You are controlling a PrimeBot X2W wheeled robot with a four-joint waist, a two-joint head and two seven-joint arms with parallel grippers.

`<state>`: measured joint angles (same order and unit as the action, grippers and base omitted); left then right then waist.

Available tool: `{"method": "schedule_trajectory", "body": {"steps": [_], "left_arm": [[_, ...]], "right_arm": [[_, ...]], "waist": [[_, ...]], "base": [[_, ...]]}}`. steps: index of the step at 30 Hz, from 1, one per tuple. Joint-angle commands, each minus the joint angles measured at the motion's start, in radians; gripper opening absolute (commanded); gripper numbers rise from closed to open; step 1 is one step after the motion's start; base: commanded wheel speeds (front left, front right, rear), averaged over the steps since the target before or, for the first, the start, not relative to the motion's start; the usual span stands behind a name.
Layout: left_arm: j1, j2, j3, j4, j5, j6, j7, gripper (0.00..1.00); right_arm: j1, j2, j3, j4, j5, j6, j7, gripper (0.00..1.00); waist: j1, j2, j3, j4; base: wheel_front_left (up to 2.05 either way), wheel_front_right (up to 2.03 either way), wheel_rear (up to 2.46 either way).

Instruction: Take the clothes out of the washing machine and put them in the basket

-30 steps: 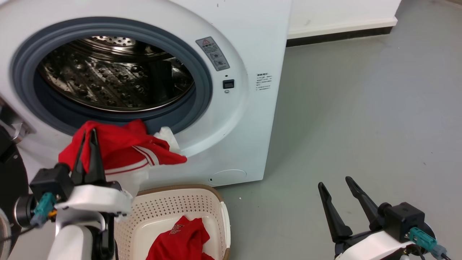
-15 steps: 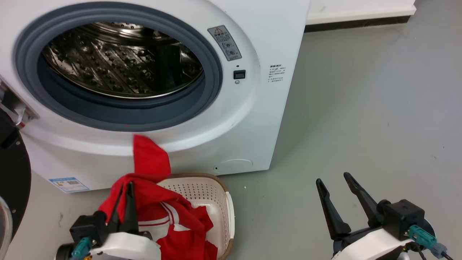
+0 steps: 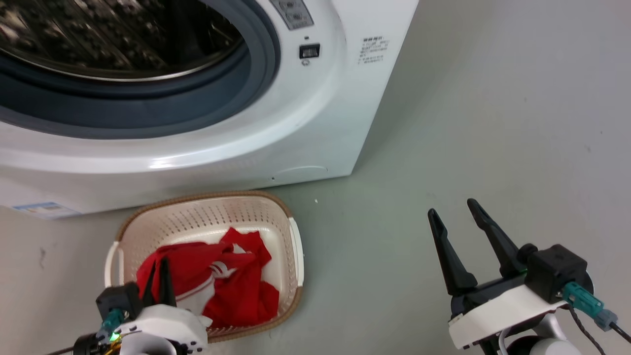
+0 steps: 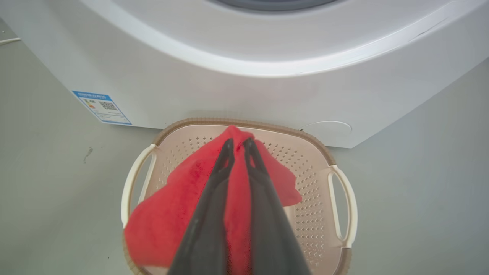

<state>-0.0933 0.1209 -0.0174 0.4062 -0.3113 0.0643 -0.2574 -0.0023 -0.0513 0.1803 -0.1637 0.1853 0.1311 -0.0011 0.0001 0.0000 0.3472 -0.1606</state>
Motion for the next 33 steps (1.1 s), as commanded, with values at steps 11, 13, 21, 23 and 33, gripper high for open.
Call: {"method": "schedule_trajectory", "body": {"steps": [11, 13, 21, 23, 33], "left_arm": [[-0.237, 0.029, 0.057, 0.227, 0.027, -0.023, -0.010, 0.00], [-0.271, 0.040, 0.075, 0.268, 0.030, -0.024, -0.010, 0.00], [-0.352, 0.072, 0.135, 0.404, 0.038, -0.013, -0.008, 0.00], [-0.370, 0.083, 0.145, 0.441, 0.039, -0.015, -0.008, 0.00], [-0.389, 0.070, 0.182, 0.577, 0.032, -0.023, -0.008, 1.00]], "right_arm": [[-0.102, 0.002, 0.035, 0.014, 0.020, -0.001, -0.037, 1.00], [-0.117, 0.002, 0.043, 0.021, 0.026, -0.001, -0.047, 1.00], [-0.159, 0.003, 0.064, 0.053, 0.048, -0.001, -0.082, 1.00], [-0.169, 0.002, 0.071, 0.061, 0.052, -0.001, -0.090, 1.00], [-0.181, 0.002, 0.070, 0.109, 0.044, -0.001, -0.109, 1.00]], "waist": [[-0.0001, 0.0000, 0.270, -0.084], [-0.0001, 0.0000, 0.302, -0.099], [-0.0001, 0.0000, 0.392, -0.139], [-0.0001, 0.0000, 0.403, -0.146], [-0.0001, 0.0000, 0.354, -0.140]], "base": [[0.00, 0.00, 0.00], [0.00, 0.00, 0.00], [0.00, 0.00, 0.00], [0.00, 0.00, 0.00], [0.00, 0.00, 0.00]]}}
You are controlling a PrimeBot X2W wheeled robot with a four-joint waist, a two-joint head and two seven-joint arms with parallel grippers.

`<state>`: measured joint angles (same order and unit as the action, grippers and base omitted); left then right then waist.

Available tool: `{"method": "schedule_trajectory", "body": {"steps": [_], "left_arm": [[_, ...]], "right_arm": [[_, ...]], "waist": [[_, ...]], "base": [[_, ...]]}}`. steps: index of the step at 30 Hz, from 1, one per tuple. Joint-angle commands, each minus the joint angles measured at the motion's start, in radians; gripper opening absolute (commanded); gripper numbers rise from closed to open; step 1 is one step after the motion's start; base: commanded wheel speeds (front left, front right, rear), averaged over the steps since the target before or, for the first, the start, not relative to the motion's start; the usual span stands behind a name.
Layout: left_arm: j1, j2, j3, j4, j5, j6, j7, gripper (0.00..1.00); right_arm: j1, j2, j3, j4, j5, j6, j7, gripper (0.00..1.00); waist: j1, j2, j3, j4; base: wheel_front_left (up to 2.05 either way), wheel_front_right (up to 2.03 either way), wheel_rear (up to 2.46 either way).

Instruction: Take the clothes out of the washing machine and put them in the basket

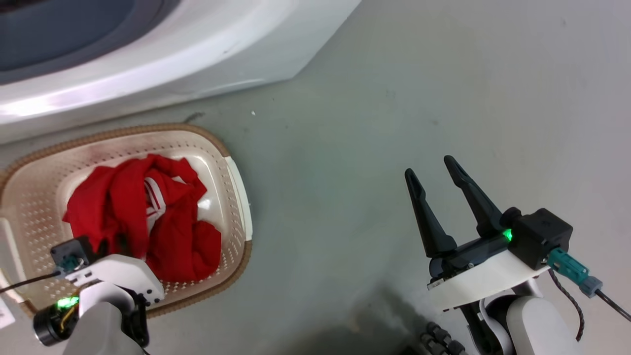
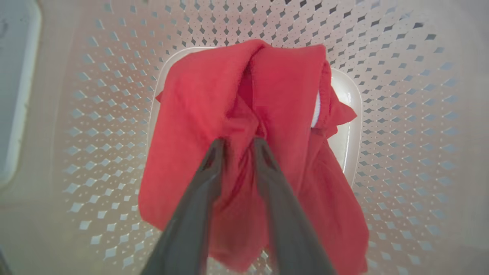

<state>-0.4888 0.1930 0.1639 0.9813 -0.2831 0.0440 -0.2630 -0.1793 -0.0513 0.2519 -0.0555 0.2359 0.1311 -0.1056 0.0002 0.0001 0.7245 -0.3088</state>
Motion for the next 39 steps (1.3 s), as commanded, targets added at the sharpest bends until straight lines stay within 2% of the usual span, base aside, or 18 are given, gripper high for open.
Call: {"method": "schedule_trajectory", "body": {"steps": [1, 11, 20, 31, 39], "left_arm": [[0.015, -0.009, 0.000, 0.006, 0.008, -0.005, -0.002, 1.00], [0.145, -0.083, 0.022, -0.073, 0.033, -0.040, -0.002, 1.00], [0.228, -0.133, -0.001, -0.246, 0.080, -0.049, -0.003, 1.00], [0.322, -0.143, -0.092, -0.519, 0.106, -0.044, -0.003, 1.00], [0.403, -0.143, -0.210, -0.746, 0.122, -0.006, -0.002, 1.00]], "right_arm": [[-0.002, 0.002, -0.004, 0.007, -0.014, -0.001, -0.007, 1.00], [0.064, 0.002, -0.041, 0.017, -0.052, -0.001, 0.025, 1.00], [0.156, 0.002, -0.095, -0.028, -0.094, -0.001, 0.082, 1.00], [0.233, 0.002, -0.145, -0.078, -0.122, -0.001, 0.114, 1.00], [0.286, 0.002, -0.173, -0.108, -0.135, -0.001, 0.107, 1.00]], "waist": [[-0.0002, -0.0001, -0.044, 0.013], [-0.0002, -0.0001, -0.296, 0.080], [-0.0002, -0.0001, -0.472, 0.162], [-0.0002, -0.0001, -0.607, 0.223], [-0.0002, -0.0001, -0.691, 0.265]], "base": [[0.00, 0.00, 0.00], [0.00, 0.00, 0.00], [0.00, 0.00, 0.00], [0.00, 0.00, 0.00], [0.00, 0.00, 0.00]]}}
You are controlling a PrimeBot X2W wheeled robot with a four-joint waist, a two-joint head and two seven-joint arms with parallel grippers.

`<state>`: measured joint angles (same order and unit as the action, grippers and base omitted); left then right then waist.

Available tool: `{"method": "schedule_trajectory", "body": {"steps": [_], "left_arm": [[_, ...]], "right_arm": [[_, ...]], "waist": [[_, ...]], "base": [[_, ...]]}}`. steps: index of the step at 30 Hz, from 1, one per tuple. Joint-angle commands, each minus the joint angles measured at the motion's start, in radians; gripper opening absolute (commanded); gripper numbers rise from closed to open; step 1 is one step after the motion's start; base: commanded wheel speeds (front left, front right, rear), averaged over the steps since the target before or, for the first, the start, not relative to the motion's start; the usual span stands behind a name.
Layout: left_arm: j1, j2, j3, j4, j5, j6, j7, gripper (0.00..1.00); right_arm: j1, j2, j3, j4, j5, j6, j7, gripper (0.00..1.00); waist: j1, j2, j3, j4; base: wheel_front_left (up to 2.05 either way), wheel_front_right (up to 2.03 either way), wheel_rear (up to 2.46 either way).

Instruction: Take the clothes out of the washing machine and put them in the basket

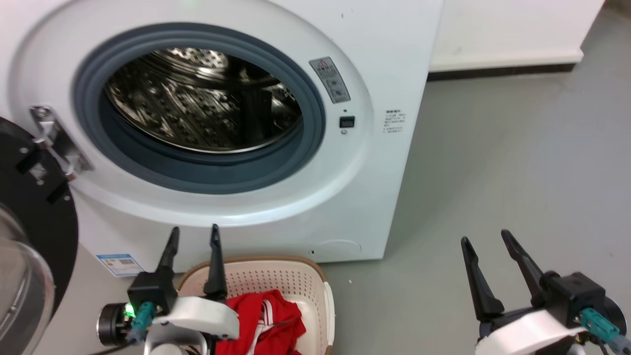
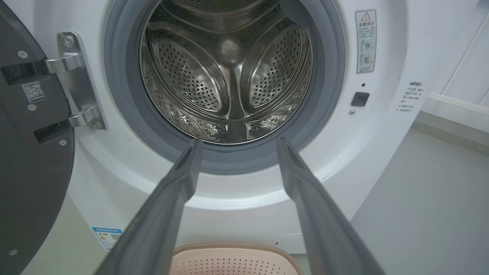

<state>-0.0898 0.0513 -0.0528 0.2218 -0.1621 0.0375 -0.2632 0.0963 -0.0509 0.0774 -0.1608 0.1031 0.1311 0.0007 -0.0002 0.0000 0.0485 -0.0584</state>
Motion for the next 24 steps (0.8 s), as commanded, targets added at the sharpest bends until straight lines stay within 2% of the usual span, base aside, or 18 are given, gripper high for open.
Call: {"method": "schedule_trajectory", "body": {"steps": [1, 14, 24], "left_arm": [[0.015, -0.002, -0.005, -0.009, 0.005, 0.006, -0.002, 1.00], [0.145, 0.020, -0.073, -0.240, 0.050, 0.032, 0.056, 1.00], [0.208, 0.032, -0.079, -0.291, 0.033, 0.039, 0.117, 1.00]], "right_arm": [[0.016, 0.001, -0.003, -0.005, -0.003, -0.001, 0.002, 1.00], [0.093, 0.001, -0.048, -0.029, -0.006, -0.001, 0.013, 1.00], [0.109, 0.001, -0.055, -0.039, 0.003, -0.001, 0.015, 1.00]], "waist": [[0.0002, 0.0000, -0.026, 0.019], [0.0002, 0.0000, -0.099, 0.059], [0.0002, 0.0000, -0.114, 0.073]], "base": [[0.00, 0.00, 0.00], [0.00, 0.00, 0.00], [0.00, 0.00, 0.00]]}}
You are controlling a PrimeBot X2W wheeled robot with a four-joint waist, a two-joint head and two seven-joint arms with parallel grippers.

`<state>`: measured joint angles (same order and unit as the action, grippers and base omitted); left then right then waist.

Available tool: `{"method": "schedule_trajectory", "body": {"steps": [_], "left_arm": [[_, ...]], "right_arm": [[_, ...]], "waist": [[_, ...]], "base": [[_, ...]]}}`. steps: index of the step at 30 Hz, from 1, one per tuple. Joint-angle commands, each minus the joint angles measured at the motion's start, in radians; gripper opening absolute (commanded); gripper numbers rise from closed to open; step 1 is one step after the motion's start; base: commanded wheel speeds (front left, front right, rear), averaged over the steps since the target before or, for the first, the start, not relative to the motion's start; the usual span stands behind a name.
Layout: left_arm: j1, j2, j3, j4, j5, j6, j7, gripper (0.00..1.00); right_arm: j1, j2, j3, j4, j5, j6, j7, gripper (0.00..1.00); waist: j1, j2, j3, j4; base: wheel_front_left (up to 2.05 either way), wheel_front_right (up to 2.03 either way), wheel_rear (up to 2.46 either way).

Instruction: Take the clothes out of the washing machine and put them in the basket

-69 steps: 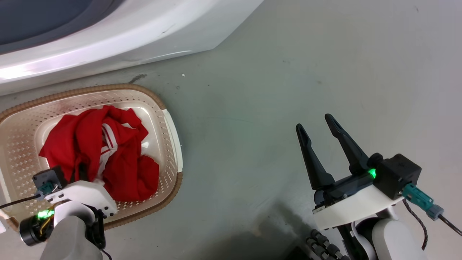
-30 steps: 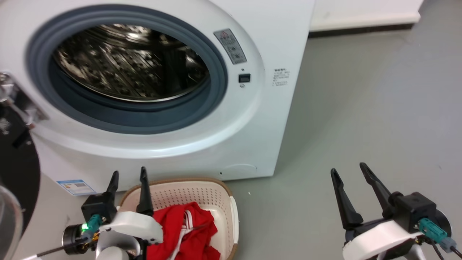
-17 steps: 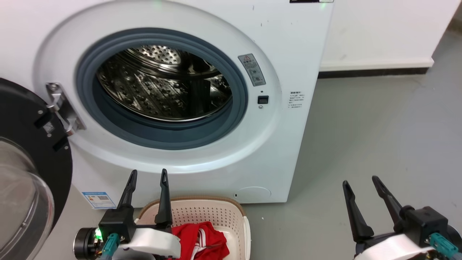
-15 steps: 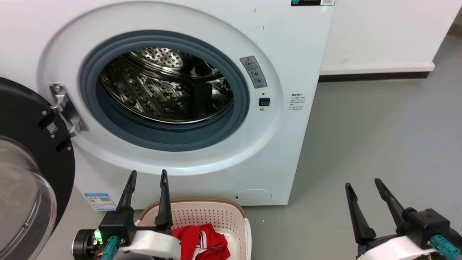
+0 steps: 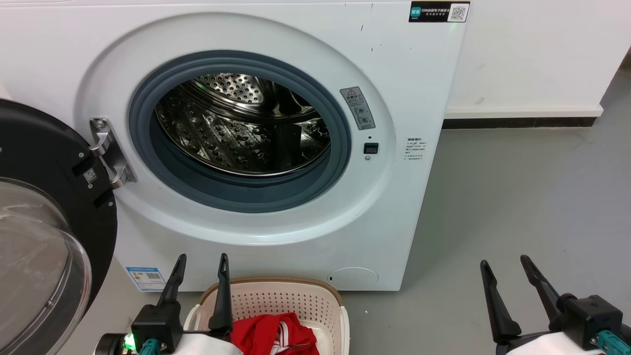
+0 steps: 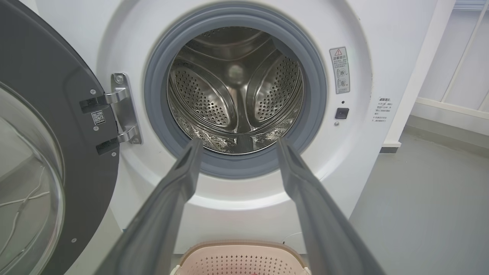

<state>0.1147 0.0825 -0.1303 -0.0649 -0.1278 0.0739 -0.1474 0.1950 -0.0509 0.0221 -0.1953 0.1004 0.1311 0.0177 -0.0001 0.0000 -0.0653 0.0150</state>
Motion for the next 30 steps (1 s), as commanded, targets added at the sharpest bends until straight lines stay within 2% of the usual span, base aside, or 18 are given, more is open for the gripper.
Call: {"method": "schedule_trajectory", "body": {"steps": [1, 14, 15, 18, 30], "left_arm": [[0.003, 0.003, -0.002, -0.005, -0.002, 0.003, 0.002, 1.00], [-0.013, 0.014, -0.007, -0.003, -0.010, 0.013, 0.017, 1.00], [-0.002, 0.009, -0.003, 0.000, -0.009, 0.007, 0.015, 0.00], [0.011, 0.005, -0.004, 0.021, -0.012, 0.006, 0.016, 0.00], [-0.024, 0.012, 0.020, 0.058, -0.266, -0.024, 0.041, 0.00]], "right_arm": [[0.009, 0.001, 0.001, -0.005, 0.006, -0.001, -0.001, 1.00], [-0.003, 0.001, 0.010, 0.004, 0.010, -0.001, -0.006, 1.00], [-0.002, 0.000, 0.009, 0.004, 0.006, 0.000, -0.001, 0.00], [0.002, 0.000, 0.011, 0.028, 0.009, 0.000, 0.000, 0.00], [-0.047, -0.017, 0.009, 0.089, 0.272, 0.000, -0.003, 0.00]], "waist": [[0.0001, 0.0000, 0.001, 0.000], [0.0001, 0.0000, -0.001, -0.005], [0.0001, 0.0000, -0.001, -0.005], [0.0001, 0.0000, 0.000, -0.005], [0.0001, 0.0000, 0.006, -0.006]], "base": [[0.00, 0.00, 0.00], [0.00, 0.00, 0.00], [0.00, 0.00, 0.00], [0.00, 0.00, 0.00], [0.00, 0.00, 0.00]]}}
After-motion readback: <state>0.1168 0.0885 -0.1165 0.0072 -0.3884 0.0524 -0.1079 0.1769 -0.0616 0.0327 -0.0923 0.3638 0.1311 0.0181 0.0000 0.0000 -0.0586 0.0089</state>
